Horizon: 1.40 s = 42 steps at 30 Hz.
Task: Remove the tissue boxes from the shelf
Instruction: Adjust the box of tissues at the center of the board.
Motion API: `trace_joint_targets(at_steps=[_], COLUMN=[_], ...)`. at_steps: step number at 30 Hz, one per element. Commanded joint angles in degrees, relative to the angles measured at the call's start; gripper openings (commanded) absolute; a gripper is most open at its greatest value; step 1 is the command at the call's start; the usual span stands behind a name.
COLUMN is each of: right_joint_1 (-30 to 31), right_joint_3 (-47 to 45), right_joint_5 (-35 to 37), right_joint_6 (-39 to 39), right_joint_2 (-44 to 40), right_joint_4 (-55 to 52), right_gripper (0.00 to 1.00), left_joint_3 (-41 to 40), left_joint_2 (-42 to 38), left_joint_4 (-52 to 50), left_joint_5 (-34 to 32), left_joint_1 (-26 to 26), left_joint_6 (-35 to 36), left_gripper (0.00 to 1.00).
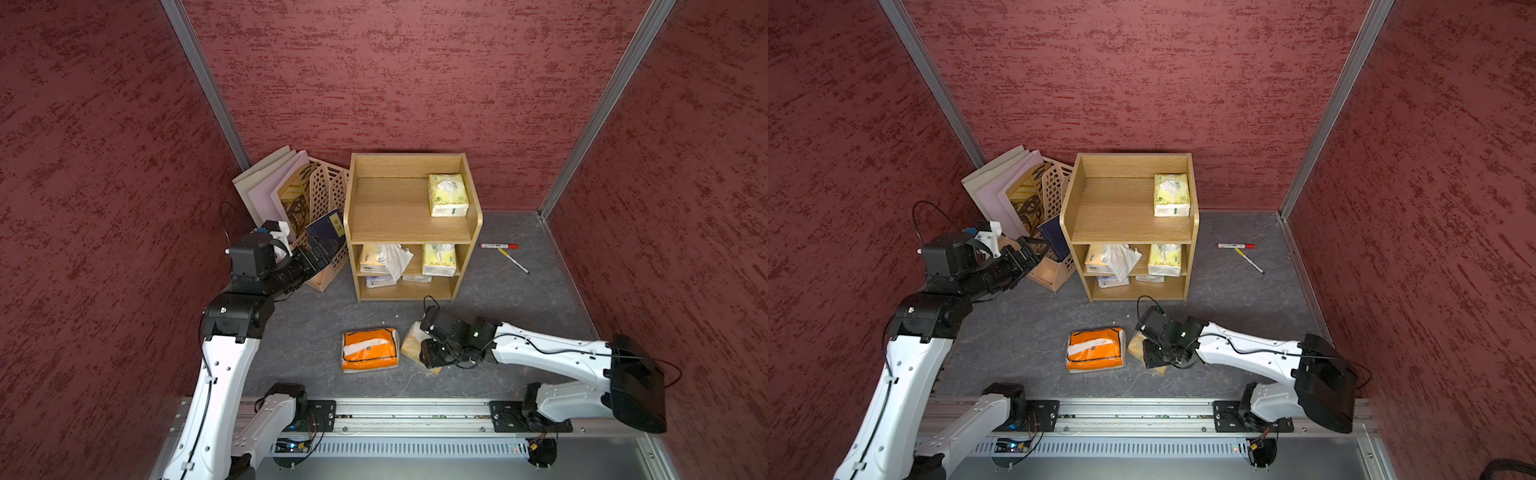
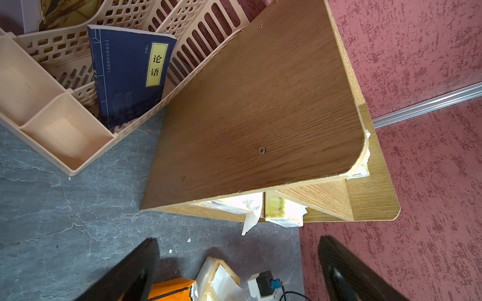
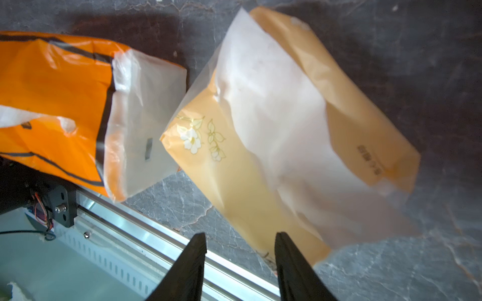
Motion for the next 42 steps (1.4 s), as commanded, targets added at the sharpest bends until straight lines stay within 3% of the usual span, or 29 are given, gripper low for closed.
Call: trace_joint_targets(at_steps=[1,6,10,15,20,27,35,42], right_joint_1=[0.3,0.3,-0.2,-2.7,-4.7,-8.7,-14.5,-15.5], right_joint_3=[-2.6,-1.4,-0.2,-3.3,-8.0,-10.1,-3.6,7.4], right_joint_5=[0.4,5.3,10.9,12.3,9.0,6.9,3.1,2.8], right_joint_6=[1.0,2.3,7.9,14.2,16.1,16.0,9.3,4.6], right_joint_2=[-4.7,-12.0,-16.7,-17.1,-13.8,-7.1,5.5,15.4], right_joint_4=[-2.0,-7.8,-12.8,-18.3,-16.2,-4.9,3.5,0.8], right_gripper=[0.44,0.44,0.43,0.29,0.25,0.27,0.29,0.29], left_joint_3=[-0.4,-0.6,-0.8,-1.0,-0.9,-0.8,0.1,0.7], left_joint_2=[-0.3,-0.2,0.2,0.3,0.1,0.3,0.6,0.5], left_joint_4=[1.3,1.4,1.9,1.9,1.6,1.4,0.9,0.4], left_joint_5=[0.1,0.1,0.4,0.5,0.6,0.7,0.5,0.0], left_joint_1=[0.1,0.0,-0.2,-0.6,-0.6,-0.7,-0.9,-0.9], left_joint_6=[-0.2,-0.2,-0.4,-0.5,-0.5,-0.4,-0.5,-0.2], left_gripper=[1.0,1.0,1.0,1.0,1.0,1.0,1.0,1.0])
